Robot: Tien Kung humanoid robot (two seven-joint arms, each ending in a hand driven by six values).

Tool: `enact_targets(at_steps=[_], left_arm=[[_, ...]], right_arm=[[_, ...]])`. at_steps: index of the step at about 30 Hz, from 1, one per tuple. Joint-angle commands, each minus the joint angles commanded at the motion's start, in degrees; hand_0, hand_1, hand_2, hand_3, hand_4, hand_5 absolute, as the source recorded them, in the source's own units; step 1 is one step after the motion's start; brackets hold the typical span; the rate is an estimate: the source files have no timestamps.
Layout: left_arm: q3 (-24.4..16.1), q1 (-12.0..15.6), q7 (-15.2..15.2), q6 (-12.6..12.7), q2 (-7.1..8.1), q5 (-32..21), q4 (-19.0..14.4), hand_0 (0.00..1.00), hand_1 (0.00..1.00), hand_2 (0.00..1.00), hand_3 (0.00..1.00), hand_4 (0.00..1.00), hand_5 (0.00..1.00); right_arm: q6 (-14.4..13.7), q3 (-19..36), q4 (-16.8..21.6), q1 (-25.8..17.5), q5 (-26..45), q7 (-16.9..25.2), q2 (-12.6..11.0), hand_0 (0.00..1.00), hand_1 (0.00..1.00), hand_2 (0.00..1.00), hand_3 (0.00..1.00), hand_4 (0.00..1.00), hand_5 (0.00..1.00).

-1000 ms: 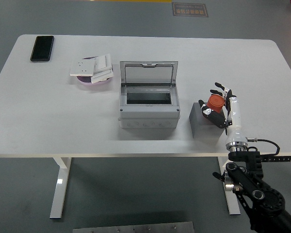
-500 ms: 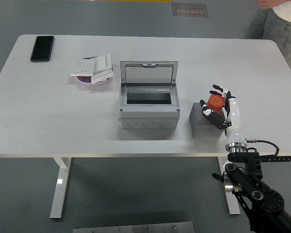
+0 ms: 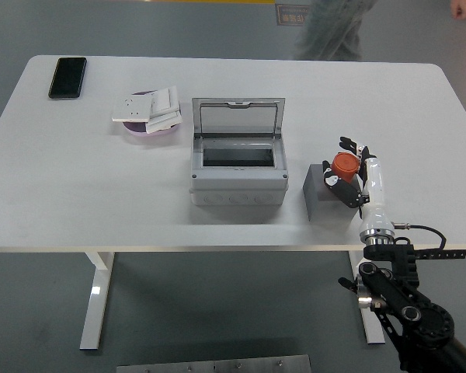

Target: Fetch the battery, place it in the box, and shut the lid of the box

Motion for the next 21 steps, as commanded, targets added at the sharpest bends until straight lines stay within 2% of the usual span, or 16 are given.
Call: enact_targets(at_steps=[8,9,14,15,21], left_arm=[[-0.2,-0.2,0.0,0.1,0.03,0.3,0.0,0.590,0.748,0.615,0.596,0.721,0.210],[-0.3,-0.2,0.0,0.1,0.05,0.4,0.0,0.590,0.748,0.621,0.596,0.721,0.211],[-0.4,-0.3,-0.1,0.2,0.12,0.5,0.0,0.590,0.748,0.621,0.596,0.721,0.211],[-0.4,-0.3,-0.1,0.2,0.13,0.5,0.0,0.589,0.754,0.634,0.597,0.722,0.212],[-0.4,-0.4,-0.1,0.3,0.16,0.6,0.0,0.589,0.754,0.634,0.597,0.722,0.212]], right_arm=[[-0.4,0.0,0.1,0.0,-0.1,-0.3,0.0,0.548,0.722,0.762,0.731,0.630,0.002],[-0.5,0.0,0.1,0.0,-0.1,-0.3,0.0,0.533,0.672,0.686,0.690,0.590,0.002],[-0.6,0.1,0.2,0.1,-0.1,-0.5,0.0,0.533,0.672,0.686,0.690,0.590,0.002],[-0.6,0.1,0.2,0.1,-0.1,-0.5,0.0,0.554,0.505,0.515,0.633,0.553,0.002],[-0.5,0.1,0.2,0.0,-0.1,-0.8,0.0,0.554,0.505,0.515,0.633,0.553,0.002]])
